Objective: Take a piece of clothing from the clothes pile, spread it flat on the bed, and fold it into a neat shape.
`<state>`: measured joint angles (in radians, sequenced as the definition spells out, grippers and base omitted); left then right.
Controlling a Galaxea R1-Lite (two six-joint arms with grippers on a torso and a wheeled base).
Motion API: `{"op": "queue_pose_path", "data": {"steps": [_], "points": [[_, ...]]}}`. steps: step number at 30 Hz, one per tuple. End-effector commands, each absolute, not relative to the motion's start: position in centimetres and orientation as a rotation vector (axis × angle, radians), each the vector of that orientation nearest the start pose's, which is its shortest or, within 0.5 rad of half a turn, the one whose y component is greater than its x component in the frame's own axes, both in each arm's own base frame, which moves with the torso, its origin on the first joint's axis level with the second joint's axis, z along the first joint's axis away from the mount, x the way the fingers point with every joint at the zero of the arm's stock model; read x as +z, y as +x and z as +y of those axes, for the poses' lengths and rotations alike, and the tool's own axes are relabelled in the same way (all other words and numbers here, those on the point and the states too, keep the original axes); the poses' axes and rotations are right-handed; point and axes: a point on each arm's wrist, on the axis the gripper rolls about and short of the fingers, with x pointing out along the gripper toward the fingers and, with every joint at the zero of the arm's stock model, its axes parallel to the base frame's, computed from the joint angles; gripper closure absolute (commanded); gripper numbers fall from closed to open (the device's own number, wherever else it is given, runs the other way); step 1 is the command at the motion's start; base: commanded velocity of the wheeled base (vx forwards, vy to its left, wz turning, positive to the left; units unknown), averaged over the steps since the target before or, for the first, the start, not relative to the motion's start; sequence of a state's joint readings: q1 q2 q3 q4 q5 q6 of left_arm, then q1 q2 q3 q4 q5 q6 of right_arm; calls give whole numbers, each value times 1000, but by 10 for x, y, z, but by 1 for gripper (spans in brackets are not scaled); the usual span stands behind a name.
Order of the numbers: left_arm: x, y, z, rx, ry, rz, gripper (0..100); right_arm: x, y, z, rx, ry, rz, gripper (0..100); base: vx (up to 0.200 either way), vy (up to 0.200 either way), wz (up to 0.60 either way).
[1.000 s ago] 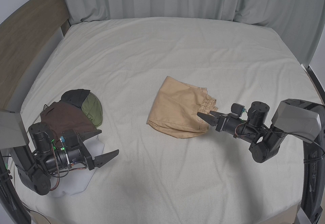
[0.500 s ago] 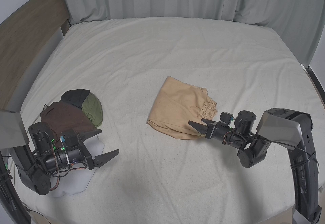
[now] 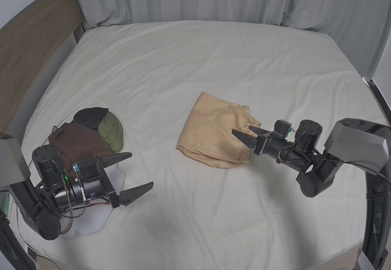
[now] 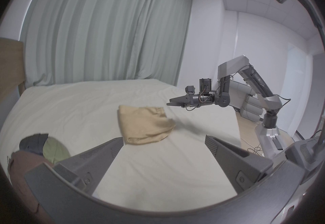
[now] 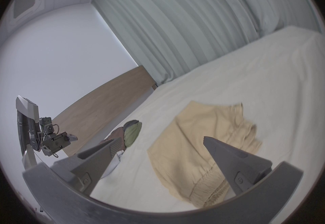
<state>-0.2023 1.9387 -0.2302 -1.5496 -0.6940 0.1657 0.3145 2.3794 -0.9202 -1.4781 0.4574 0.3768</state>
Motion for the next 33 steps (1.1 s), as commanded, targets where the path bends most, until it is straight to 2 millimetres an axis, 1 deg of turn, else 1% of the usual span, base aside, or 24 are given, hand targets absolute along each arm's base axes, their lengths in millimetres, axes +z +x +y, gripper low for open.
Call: {"op": "queue_pose_path", "data": {"steps": [1, 2, 3, 6, 8, 9, 10, 11, 13, 14, 15, 16, 18, 20, 21, 22, 23, 24, 25, 27, 28, 30, 32, 33], "points": [[143, 197, -87, -1009, 155, -171, 0, 145, 294, 104, 742, 216, -98, 0, 0, 0, 0], [156, 187, -83, -1006, 164, -235, 0, 158, 265, 94, 738, 171, -133, 0, 0, 0, 0], [164, 179, -80, -1002, 165, -273, 0, 165, 246, 87, 734, 143, -154, 0, 0, 0, 0], [184, 158, -72, -987, 148, -359, 0, 174, 196, 71, 728, 131, -181, 0, 0, 0, 0], [192, 148, -67, -953, 144, -393, 0, 178, 170, 57, 702, 125, -217, 0, 0, 0, 0], [192, 148, -67, -953, 144, -393, 0, 178, 170, 57, 702, 125, -217, 0, 0, 0, 0], [199, 138, -61, -899, 141, -414, 0, 187, 146, 38, 627, 105, -294, 0, 0, 0, 0], [202, 132, -57, -869, 142, -426, 0, 193, 135, 30, 592, 89, -343, 0, 0, 0, 0], [204, 123, -49, -819, 146, -436, 0, 198, 116, 21, 552, 65, -404, 0, 0, 0, 0], [207, 114, -44, -787, 151, -448, 0, 199, 100, 18, 548, 51, -437, 0, 0, 0, 0], [207, 114, -44, -787, 151, -448, 0, 199, 100, 18, 548, 51, -437, 0, 0, 0, 0], [210, 102, -37, -749, 157, -459, 0, 194, 77, 15, 553, 41, -454, 0, 0, 0, 0], [212, 91, -30, -668, 160, -458, 0, 192, 55, 13, 553, 40, -467, 0, 0, 0, 0], [213, 84, -27, -618, 161, -463, 0, 187, 36, 13, 560, 41, -470, 0, 0, 0, 0], [213, 84, -27, -618, 161, -463, 0, 187, 36, 13, 560, 41, -470, 0, 0, 0, 0], [215, 73, -24, -593, 159, -476, 0, 173, 12, 11, 563, 46, -450, 0, 0, 0, 0], [215, 69, -23, -587, 157, -480, 0, 167, 4, 10, 560, 48, -434, 0, 0, 0, 0], [214, 67, -22, -584, 157, -479, 0, 165, 1, 10, 562, 50, -428, 0, 0, 0, 0], [211, 60, -20, -561, 155, -468, 0, 154, -15, 9, 562, 53, -402, 0, 0, 0, 0], [203, 52, -17, -523, 148, -441, 0, 144, -31, 8, 565, 57, -377, 0, 0, 0, 0], [197, 47, -16, -513, 145, -419, 0, 139, -35, 8, 564, 60, -353, 0, 0, 0, 0], [186, 39, -14, -511, 138, -383, 0, 136, -32, 8, 556, 37, -349, 0, 0, 0, 0], [176, 31, -13, -507, 129, -343, 0, 128, -29, 8, 547, 32, -349, 0, 0, 0, 0], [174, 30, -13, -504, 129, -337, 0, 126, -28, 8, 543, 31, -344, 0, 0, 0, 0]]}}
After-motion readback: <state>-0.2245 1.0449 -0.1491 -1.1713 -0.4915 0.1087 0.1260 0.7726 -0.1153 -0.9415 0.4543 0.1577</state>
